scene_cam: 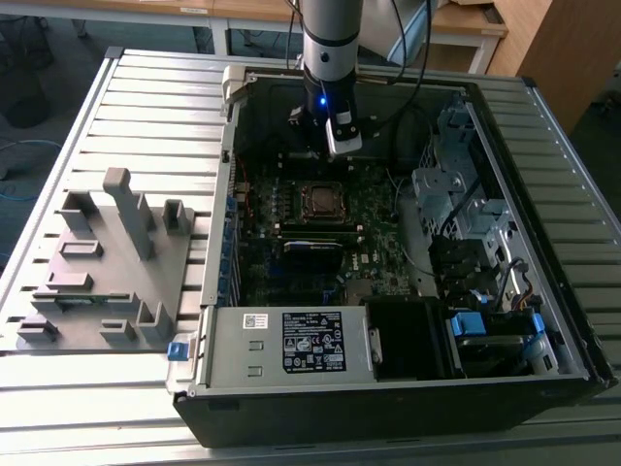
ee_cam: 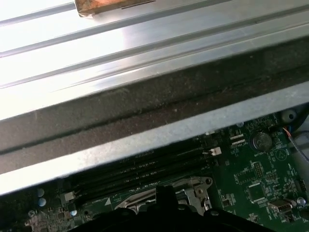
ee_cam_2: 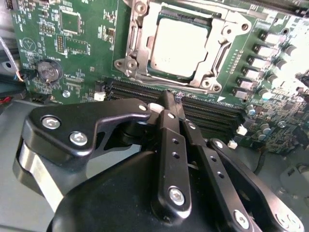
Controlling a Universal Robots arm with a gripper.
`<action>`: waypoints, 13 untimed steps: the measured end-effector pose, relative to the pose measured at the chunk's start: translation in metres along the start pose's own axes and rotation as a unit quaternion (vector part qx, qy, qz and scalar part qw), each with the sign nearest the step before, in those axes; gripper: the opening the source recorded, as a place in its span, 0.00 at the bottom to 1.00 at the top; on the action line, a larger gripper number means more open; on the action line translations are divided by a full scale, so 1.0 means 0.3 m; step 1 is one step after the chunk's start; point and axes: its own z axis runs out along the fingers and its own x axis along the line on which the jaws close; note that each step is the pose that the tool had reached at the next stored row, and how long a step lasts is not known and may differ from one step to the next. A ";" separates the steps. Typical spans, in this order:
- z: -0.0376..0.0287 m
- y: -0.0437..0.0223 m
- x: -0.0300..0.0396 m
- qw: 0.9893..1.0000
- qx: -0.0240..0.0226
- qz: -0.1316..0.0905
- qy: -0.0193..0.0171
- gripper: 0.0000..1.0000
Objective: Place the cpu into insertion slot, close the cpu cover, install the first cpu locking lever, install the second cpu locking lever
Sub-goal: 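Install the first cpu locking lever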
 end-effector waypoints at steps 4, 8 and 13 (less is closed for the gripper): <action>-0.001 -0.008 -0.003 1.000 0.007 -0.001 -0.002 0.10; -0.002 -0.023 -0.007 1.000 0.009 -0.001 -0.003 0.10; -0.004 -0.042 -0.013 1.000 0.010 -0.001 -0.003 0.10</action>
